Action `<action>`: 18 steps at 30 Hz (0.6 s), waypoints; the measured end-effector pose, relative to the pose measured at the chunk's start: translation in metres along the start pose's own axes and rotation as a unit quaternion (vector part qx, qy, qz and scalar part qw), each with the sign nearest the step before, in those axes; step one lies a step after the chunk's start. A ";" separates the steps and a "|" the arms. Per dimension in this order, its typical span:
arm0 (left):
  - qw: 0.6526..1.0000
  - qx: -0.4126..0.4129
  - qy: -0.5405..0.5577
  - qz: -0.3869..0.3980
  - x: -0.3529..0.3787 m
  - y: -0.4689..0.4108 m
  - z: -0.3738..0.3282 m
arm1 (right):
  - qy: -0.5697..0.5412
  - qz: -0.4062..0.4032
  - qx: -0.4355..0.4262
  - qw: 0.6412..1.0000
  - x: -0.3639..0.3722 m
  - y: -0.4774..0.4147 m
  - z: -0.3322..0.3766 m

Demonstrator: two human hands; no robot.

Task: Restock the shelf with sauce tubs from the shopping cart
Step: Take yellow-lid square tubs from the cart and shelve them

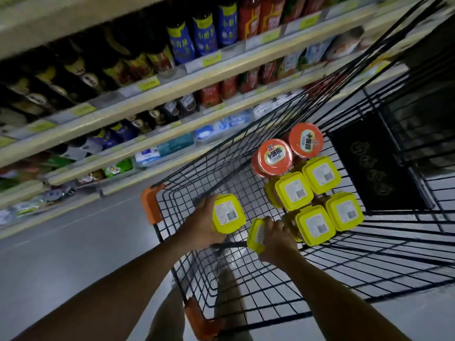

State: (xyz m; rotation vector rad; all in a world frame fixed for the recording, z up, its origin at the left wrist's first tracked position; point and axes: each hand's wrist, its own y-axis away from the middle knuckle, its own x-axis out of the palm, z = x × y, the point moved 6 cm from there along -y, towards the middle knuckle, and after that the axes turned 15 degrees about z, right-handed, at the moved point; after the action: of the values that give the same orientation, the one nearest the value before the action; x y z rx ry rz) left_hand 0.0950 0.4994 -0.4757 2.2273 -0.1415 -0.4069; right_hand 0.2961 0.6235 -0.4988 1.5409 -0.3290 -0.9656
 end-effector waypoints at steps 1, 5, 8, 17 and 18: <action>1.000 0.005 0.002 0.002 -0.006 0.008 -0.006 | -0.020 -0.008 -0.011 1.000 -0.007 0.009 0.001; 0.998 0.054 0.010 0.013 -0.033 0.045 -0.035 | -0.138 -0.009 -0.048 0.989 -0.031 0.054 0.007; 0.996 0.087 0.003 0.032 -0.057 0.077 -0.055 | -0.271 -0.049 -0.076 0.958 -0.052 0.094 0.008; 0.978 0.189 0.055 0.073 -0.133 0.193 -0.117 | -0.424 -0.195 -0.185 0.865 -0.147 0.269 0.050; 0.975 0.202 0.060 0.071 -0.142 0.208 -0.123 | -0.444 -0.205 -0.200 0.849 -0.154 0.285 0.054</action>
State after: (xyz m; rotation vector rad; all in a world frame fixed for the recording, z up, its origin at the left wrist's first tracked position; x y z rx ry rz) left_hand 0.0110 0.4917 -0.2087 2.6137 -0.3443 -0.1732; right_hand 0.2524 0.6266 -0.1735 0.6992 -0.4088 -1.9416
